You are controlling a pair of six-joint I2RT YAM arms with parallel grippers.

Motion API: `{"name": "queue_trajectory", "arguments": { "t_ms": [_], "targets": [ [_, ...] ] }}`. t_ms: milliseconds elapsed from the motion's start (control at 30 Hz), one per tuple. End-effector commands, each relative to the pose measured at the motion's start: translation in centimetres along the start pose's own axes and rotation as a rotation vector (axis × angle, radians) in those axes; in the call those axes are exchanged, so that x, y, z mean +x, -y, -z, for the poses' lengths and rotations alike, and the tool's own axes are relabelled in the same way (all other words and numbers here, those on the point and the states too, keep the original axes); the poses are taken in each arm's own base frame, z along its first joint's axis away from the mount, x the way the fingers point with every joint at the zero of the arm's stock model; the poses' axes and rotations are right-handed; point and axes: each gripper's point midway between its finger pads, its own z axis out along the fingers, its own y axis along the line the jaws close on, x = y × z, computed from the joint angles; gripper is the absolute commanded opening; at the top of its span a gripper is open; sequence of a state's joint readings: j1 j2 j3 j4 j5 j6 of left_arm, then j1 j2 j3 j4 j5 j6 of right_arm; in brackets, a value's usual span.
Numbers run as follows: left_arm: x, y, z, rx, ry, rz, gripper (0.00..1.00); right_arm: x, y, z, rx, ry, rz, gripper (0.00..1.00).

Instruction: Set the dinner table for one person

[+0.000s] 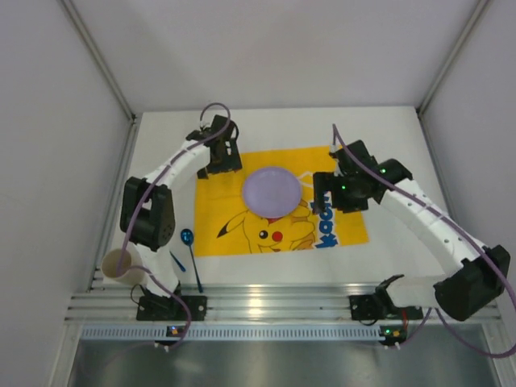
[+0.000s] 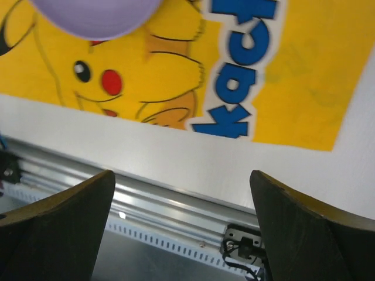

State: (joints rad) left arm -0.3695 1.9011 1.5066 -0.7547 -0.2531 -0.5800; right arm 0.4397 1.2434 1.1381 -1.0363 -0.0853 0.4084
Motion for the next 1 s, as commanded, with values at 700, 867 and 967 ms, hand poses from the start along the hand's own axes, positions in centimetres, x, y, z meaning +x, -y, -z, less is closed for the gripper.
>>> {"name": "queue_trajectory", "arguments": {
  "t_ms": [700,867,967],
  "targets": [
    [-5.1,-10.7,20.8,-0.094,0.425,0.327,0.98,2.0,-30.6,1.4,-0.641,-0.156,0.554,1.0],
    [-1.1,-15.4,21.9,-0.392,0.25,0.359,0.96,0.0,-32.0,0.3,-0.627,-0.138,0.485,1.0],
    [3.4,-16.5,21.7,-0.35,0.181,0.434,0.95,-1.3,-30.3,-0.7,-0.581,-0.131,0.429,1.0]
  ]
}}
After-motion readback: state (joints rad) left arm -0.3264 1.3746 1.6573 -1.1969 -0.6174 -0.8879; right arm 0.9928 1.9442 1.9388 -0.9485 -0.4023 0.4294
